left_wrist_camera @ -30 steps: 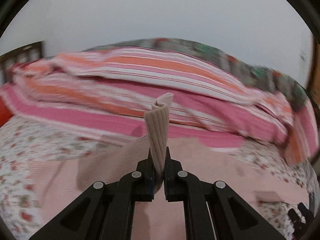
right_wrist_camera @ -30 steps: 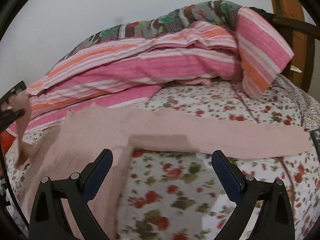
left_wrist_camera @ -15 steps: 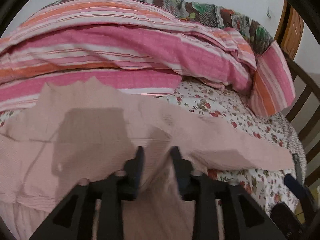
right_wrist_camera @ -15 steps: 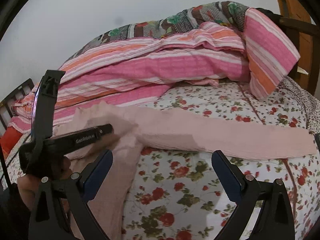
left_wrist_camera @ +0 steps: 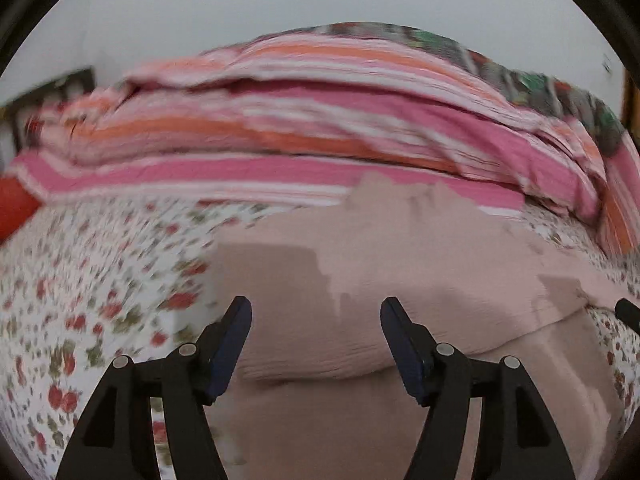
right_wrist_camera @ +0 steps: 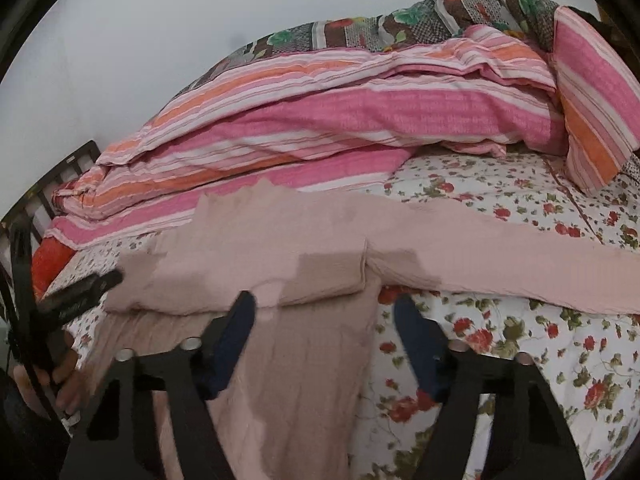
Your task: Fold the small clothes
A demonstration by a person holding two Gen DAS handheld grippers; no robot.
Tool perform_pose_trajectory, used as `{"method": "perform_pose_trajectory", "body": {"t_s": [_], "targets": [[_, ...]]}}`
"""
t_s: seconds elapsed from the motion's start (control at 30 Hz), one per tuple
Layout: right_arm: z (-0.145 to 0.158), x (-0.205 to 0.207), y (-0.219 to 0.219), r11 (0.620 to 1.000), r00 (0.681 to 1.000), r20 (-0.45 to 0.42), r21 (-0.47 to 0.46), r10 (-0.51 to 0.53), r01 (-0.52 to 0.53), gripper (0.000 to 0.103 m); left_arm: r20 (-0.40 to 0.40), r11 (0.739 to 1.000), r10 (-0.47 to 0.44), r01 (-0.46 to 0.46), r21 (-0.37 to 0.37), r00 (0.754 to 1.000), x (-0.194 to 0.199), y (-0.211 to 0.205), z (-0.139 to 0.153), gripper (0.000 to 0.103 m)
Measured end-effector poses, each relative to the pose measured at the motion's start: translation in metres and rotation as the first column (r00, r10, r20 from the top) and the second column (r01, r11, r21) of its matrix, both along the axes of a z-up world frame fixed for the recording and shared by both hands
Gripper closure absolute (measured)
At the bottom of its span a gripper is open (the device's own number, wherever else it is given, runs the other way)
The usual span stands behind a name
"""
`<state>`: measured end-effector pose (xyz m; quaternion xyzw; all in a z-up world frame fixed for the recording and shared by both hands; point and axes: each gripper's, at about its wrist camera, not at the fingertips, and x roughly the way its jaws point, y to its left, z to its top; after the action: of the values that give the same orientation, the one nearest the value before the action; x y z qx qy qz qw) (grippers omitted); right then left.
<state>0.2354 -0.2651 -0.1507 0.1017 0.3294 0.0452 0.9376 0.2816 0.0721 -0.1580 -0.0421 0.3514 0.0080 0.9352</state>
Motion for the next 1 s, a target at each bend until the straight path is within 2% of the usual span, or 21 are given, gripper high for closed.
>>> {"method": "perform_pose_trajectory", "body": {"t_s": [0.13,0.17,0.27,0.37,0.43,0.5,0.53,0.63,0.8,0.87,0.93,1.0], "targets": [[0.002,0.032,0.007,0.999,0.998,-0.064,-0.041,0.003,-0.005,0.043,-0.006,0.988,0.041,-0.042,-0.147,0.999,0.004,0.038,-0.009,0.038],[0.002,0.040,0.009,0.998,0.997,-0.080,-0.064,0.003,-0.008,0.043,0.002,0.986,0.046,-0.046,-0.161,0.999,0.002,0.044,-0.010,0.038],[-0.007,0.059,0.012,0.994,0.993,-0.115,-0.103,-0.034,0.022,0.043,0.031,0.984,0.063,-0.057,-0.169,0.998,0.001,0.051,-0.010,0.037],[-0.028,0.066,0.010,0.998,0.987,-0.156,-0.063,-0.021,0.011,0.044,0.032,0.981,0.067,-0.060,-0.183,0.997,0.003,0.056,-0.015,0.037],[-0.041,0.069,0.011,0.998,0.982,-0.188,-0.070,-0.016,0.003,0.055,0.013,0.980,0.078,-0.074,-0.186,0.997,0.006,0.058,-0.020,0.037],[-0.041,0.069,0.014,0.996,0.984,-0.178,-0.085,-0.004,-0.011,0.061,-0.007,0.975,0.075,-0.075,-0.207,0.997,0.008,0.062,-0.025,0.037],[-0.040,0.067,0.014,0.996,0.986,-0.167,-0.087,-0.004,-0.011,0.072,-0.011,0.973,0.077,-0.078,-0.216,0.997,0.008,0.063,-0.027,0.037],[-0.040,0.063,0.010,0.998,0.990,-0.144,-0.065,0.003,-0.013,0.091,-0.007,0.970,0.086,-0.086,-0.230,0.996,0.006,0.065,-0.027,0.037],[-0.026,0.056,-0.002,1.000,0.998,-0.052,-0.009,-0.028,0.028,0.096,-0.004,0.965,0.092,-0.090,-0.247,0.996,0.006,0.068,-0.026,0.037],[-0.019,0.054,-0.001,0.999,0.999,-0.008,-0.031,-0.042,0.041,0.096,0.008,0.964,0.087,-0.082,-0.253,0.996,0.006,0.068,-0.023,0.036],[-0.021,0.059,0.002,0.996,0.998,-0.025,-0.067,-0.055,0.053,0.097,0.006,0.970,0.078,-0.074,-0.233,0.997,0.008,0.063,-0.023,0.037],[-0.034,0.068,0.003,0.995,0.993,-0.099,-0.084,-0.062,0.054,0.097,-0.028,0.978,0.075,-0.079,-0.191,0.997,0.014,0.056,-0.027,0.037]]}}
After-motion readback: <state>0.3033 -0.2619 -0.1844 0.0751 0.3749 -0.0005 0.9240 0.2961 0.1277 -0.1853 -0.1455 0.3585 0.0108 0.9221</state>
